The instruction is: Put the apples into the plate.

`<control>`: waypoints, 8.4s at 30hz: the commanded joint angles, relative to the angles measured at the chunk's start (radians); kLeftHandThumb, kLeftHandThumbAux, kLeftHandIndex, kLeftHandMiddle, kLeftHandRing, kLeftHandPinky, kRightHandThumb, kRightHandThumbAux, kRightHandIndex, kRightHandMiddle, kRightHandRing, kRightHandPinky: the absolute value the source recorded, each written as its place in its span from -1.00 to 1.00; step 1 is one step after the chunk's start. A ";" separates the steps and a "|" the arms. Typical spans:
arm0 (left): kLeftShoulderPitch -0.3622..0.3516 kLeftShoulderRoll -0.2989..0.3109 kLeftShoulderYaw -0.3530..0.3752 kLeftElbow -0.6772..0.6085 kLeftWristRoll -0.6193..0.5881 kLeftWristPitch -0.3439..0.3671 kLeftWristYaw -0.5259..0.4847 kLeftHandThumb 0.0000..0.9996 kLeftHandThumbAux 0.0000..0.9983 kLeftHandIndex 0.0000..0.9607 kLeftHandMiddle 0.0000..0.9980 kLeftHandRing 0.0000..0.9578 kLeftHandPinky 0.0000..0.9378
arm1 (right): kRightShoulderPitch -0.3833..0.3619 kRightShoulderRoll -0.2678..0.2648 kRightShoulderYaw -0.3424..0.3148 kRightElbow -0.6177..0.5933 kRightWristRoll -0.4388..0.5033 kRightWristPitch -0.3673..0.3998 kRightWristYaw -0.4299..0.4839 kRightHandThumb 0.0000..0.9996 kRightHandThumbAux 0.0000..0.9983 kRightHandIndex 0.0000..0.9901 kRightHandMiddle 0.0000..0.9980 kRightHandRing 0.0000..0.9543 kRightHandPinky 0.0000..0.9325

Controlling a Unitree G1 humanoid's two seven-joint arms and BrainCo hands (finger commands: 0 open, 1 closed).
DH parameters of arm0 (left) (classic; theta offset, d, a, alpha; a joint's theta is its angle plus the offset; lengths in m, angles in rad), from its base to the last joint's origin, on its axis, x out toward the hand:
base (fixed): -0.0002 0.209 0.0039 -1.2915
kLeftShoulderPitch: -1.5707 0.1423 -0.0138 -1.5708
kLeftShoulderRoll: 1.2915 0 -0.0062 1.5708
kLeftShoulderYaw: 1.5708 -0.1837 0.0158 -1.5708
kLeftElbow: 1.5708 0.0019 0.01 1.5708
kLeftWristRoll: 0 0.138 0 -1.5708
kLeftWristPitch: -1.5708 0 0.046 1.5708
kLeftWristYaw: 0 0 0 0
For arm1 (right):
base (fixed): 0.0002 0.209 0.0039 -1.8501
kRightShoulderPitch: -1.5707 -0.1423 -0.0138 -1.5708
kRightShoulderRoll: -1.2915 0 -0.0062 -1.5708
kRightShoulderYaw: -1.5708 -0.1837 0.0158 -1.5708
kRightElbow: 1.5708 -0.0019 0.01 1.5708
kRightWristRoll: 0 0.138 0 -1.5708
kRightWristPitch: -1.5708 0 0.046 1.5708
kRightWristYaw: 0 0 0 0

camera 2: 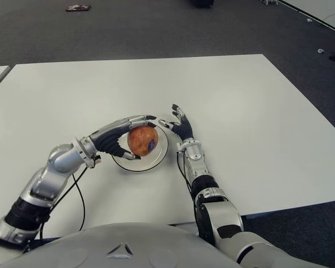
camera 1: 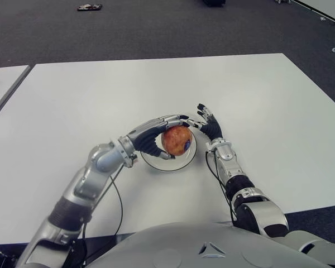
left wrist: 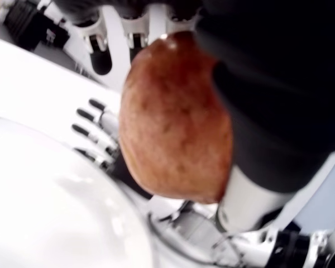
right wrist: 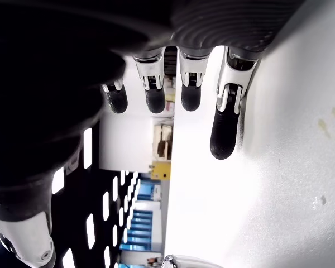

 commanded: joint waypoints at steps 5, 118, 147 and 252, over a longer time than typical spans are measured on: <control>-0.131 0.053 -0.001 0.137 0.083 0.005 -0.017 -0.43 -0.85 -1.00 -1.00 -1.00 -1.00 | 0.039 0.006 0.003 0.058 0.001 0.059 0.005 -0.85 0.40 -0.98 -0.94 -0.89 -0.77; -0.139 0.014 0.003 0.172 0.058 0.167 -0.063 -1.00 -0.04 -1.00 -1.00 -1.00 -1.00 | 0.062 0.018 0.003 0.040 0.006 0.056 0.017 -0.85 0.41 -1.00 -0.96 -0.90 -0.76; -0.175 -0.102 0.263 0.219 -0.142 0.142 0.113 -1.00 -0.16 -1.00 -1.00 -1.00 -1.00 | 0.052 0.018 0.010 0.067 -0.001 0.051 0.023 -0.83 0.40 -0.98 -0.94 -0.87 -0.71; 0.161 -0.495 0.303 0.393 -0.159 -0.163 0.613 -1.00 -0.39 -1.00 -1.00 -1.00 -1.00 | 0.190 0.019 0.055 -0.122 -0.079 -0.078 -0.227 -0.75 0.40 -0.99 -0.95 -0.93 -0.82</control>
